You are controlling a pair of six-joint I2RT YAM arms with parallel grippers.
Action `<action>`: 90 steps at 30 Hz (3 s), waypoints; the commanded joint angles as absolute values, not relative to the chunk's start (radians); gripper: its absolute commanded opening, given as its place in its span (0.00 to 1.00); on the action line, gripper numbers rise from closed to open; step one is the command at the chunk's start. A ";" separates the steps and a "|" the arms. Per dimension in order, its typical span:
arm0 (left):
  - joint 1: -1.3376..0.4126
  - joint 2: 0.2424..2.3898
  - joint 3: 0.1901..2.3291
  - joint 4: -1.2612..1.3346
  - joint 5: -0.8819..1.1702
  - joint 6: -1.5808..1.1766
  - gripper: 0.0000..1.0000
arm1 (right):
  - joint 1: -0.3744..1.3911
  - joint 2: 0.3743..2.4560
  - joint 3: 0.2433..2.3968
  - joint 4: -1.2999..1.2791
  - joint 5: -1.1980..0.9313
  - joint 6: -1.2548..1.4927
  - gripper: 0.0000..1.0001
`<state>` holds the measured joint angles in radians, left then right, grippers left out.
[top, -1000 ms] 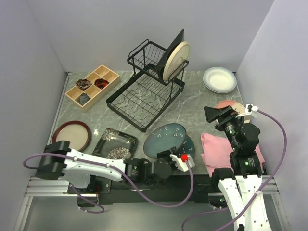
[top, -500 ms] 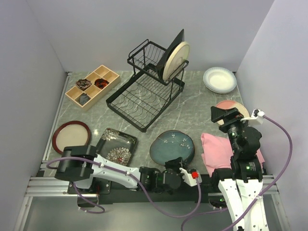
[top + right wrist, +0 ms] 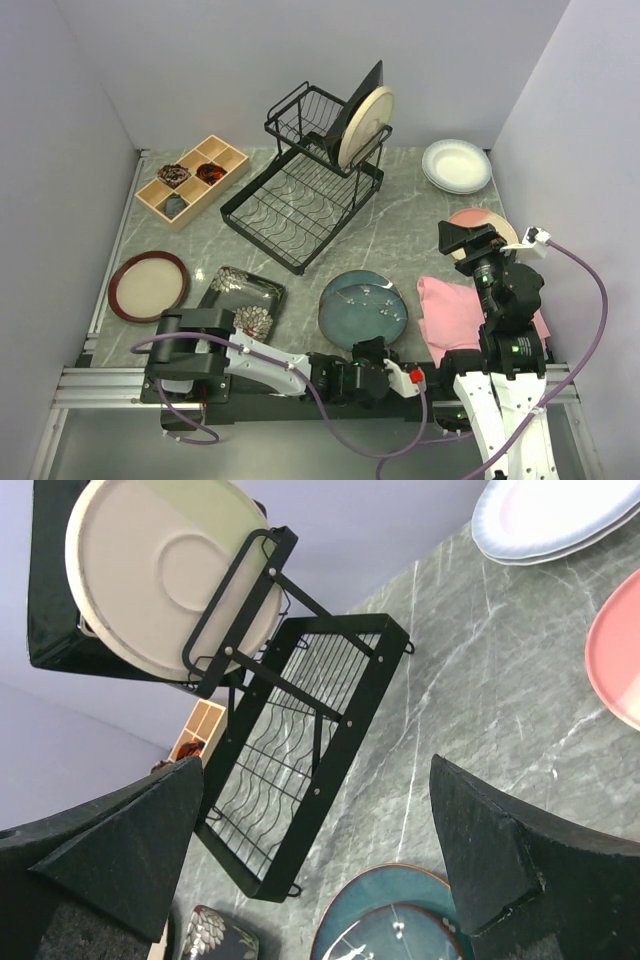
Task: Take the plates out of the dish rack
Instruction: Place the plate at the center of the board.
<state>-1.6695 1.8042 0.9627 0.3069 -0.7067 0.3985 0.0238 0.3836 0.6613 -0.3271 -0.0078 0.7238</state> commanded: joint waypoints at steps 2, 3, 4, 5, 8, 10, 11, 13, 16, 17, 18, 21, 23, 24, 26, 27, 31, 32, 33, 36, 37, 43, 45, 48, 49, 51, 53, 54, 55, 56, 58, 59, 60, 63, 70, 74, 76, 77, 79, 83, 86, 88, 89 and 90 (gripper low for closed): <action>-1.674 1.818 1.060 0.368 -0.727 0.439 0.05 | 0.023 0.383 0.693 -0.301 0.003 0.710 1.00; -1.675 1.836 1.072 0.361 -0.733 0.433 0.12 | 0.025 0.385 0.692 -0.298 -0.018 0.710 1.00; -1.675 1.839 1.075 0.353 -0.729 0.430 0.12 | 0.025 0.387 0.690 -0.296 -0.021 0.710 1.00; -1.675 1.841 1.077 0.344 -0.723 0.420 0.12 | 0.023 0.388 0.690 -0.296 -0.023 0.710 1.00; -1.671 1.832 1.072 0.334 -0.681 0.396 0.14 | 0.025 0.390 0.690 -0.293 -0.029 0.712 1.00; -1.667 1.819 1.068 0.327 -0.666 0.387 0.18 | 0.023 0.387 0.689 -0.290 -0.029 0.713 1.00; -1.664 1.818 1.065 0.313 -0.663 0.382 0.20 | 0.025 0.387 0.687 -0.291 -0.029 0.712 1.00; -1.664 1.816 1.065 0.292 -0.647 0.373 0.24 | 0.025 0.385 0.686 -0.288 -0.031 0.712 1.00; -1.661 1.815 1.081 0.210 -0.583 0.338 0.37 | 0.023 0.380 0.681 -0.285 -0.031 0.710 1.00; -1.660 1.815 1.088 0.192 -0.569 0.318 0.35 | 0.023 0.380 0.681 -0.284 -0.035 0.709 1.00; -1.658 1.812 1.095 0.166 -0.558 0.308 0.34 | 0.025 0.380 0.678 -0.281 -0.038 0.707 1.00; -1.657 1.801 1.100 0.143 -0.519 0.281 0.37 | 0.025 0.368 0.670 -0.276 -0.037 0.710 1.00; -1.652 1.796 1.103 0.127 -0.496 0.262 0.41 | 0.025 0.359 0.670 -0.275 -0.034 0.713 1.00; -1.649 1.790 1.101 0.121 -0.485 0.256 0.41 | 0.025 0.357 0.669 -0.275 -0.032 0.713 1.00; -1.641 1.783 1.103 0.106 -0.448 0.239 0.44 | 0.025 0.354 0.664 -0.272 -0.034 0.712 1.00; -1.637 1.773 1.104 0.092 -0.425 0.235 0.44 | 0.025 0.354 0.661 -0.270 -0.037 0.712 1.00; -1.606 1.750 1.100 0.072 -0.351 0.190 0.47 | 0.025 0.357 0.660 -0.268 -0.043 0.715 1.00; -1.594 1.747 1.097 0.069 -0.342 0.187 0.47 | 0.023 0.357 0.660 -0.268 -0.043 0.715 1.00; -1.589 1.746 1.094 0.066 -0.338 0.184 0.47 | 0.025 0.357 0.658 -0.267 -0.043 0.716 1.00; -1.577 1.750 1.092 0.052 -0.331 0.176 0.50 | 0.025 0.354 0.655 -0.265 -0.043 0.716 1.00; -1.572 1.752 1.094 0.049 -0.325 0.170 0.50 | 0.023 0.354 0.655 -0.264 -0.043 0.716 1.00; -1.540 1.775 1.091 0.048 -0.318 0.163 0.51 | 0.025 0.354 0.653 -0.262 -0.051 0.719 1.00; -1.536 1.779 1.091 0.048 -0.310 0.161 0.52 | 0.023 0.354 0.650 -0.261 -0.054 0.722 1.00; -1.520 1.776 1.092 0.046 -0.285 0.150 0.54 | 0.025 0.353 0.649 -0.259 -0.061 0.723 1.00; -1.507 1.779 1.094 0.041 -0.264 0.141 0.55 | 0.023 0.353 0.647 -0.259 -0.061 0.723 1.00; -1.493 1.778 1.092 0.040 -0.247 0.134 0.55 | 0.025 0.353 0.647 -0.258 -0.064 0.724 1.00; -1.482 1.782 1.091 0.037 -0.247 0.130 0.56 | 0.023 0.353 0.647 -0.258 -0.066 0.724 1.00; -1.480 1.786 1.091 0.034 -0.248 0.132 0.56 | 0.025 0.351 0.647 -0.258 -0.069 0.726 1.00; -1.476 1.789 1.094 0.032 -0.252 0.129 0.57 | 0.025 0.351 0.646 -0.258 -0.071 0.726 1.00; -1.473 1.796 1.095 0.029 -0.259 0.129 0.57 | 0.023 0.350 0.646 -0.256 -0.072 0.727 1.00; -1.460 1.804 1.097 0.026 -0.256 0.127 0.58 | 0.025 0.348 0.646 -0.256 -0.075 0.729 1.00; -1.453 1.810 1.095 0.029 -0.252 0.126 0.58 | 0.023 0.348 0.644 -0.255 -0.077 0.730 1.00; -1.447 1.813 1.095 0.029 -0.241 0.123 0.59 | 0.025 0.347 0.643 -0.253 -0.078 0.733 1.00; -1.440 1.813 1.097 0.028 -0.235 0.118 0.61 | 0.025 0.347 0.643 -0.253 -0.084 0.732 1.00; -1.439 1.770 1.083 0.049 -0.187 0.112 0.72 | 0.025 0.344 0.646 -0.258 -0.083 0.729 1.00; -1.439 1.723 1.068 0.084 -0.140 0.097 0.82 | 0.025 0.339 0.646 -0.256 -0.086 0.727 1.00; -1.439 1.683 1.051 0.110 -0.127 0.084 0.83 | 0.025 0.337 0.646 -0.258 -0.086 0.726 1.00; -1.439 1.666 1.045 0.120 -0.126 0.078 0.84 | 0.025 0.337 0.647 -0.258 -0.086 0.724 1.00; -1.437 1.610 1.022 0.141 -0.126 0.052 0.95 | 0.023 0.341 0.647 -0.258 -0.095 0.724 1.00; -1.425 1.519 1.015 0.138 -0.181 -0.041 0.99 | 0.025 0.345 0.638 -0.235 -0.133 0.727 1.00; -1.396 1.439 1.040 0.095 -0.244 -0.090 0.99 | 0.023 0.356 0.629 -0.218 -0.164 0.733 1.00; -1.341 1.352 1.049 0.066 -0.272 -0.136 0.99 | 0.025 0.365 0.630 -0.213 -0.178 0.727 1.00; -1.318 1.317 1.048 0.066 -0.267 -0.153 0.99 | 0.023 0.368 0.630 -0.212 -0.189 0.721 1.00; -1.292 1.281 1.040 0.069 -0.255 -0.185 1.00 | 0.023 0.371 0.630 -0.207 -0.196 0.718 1.00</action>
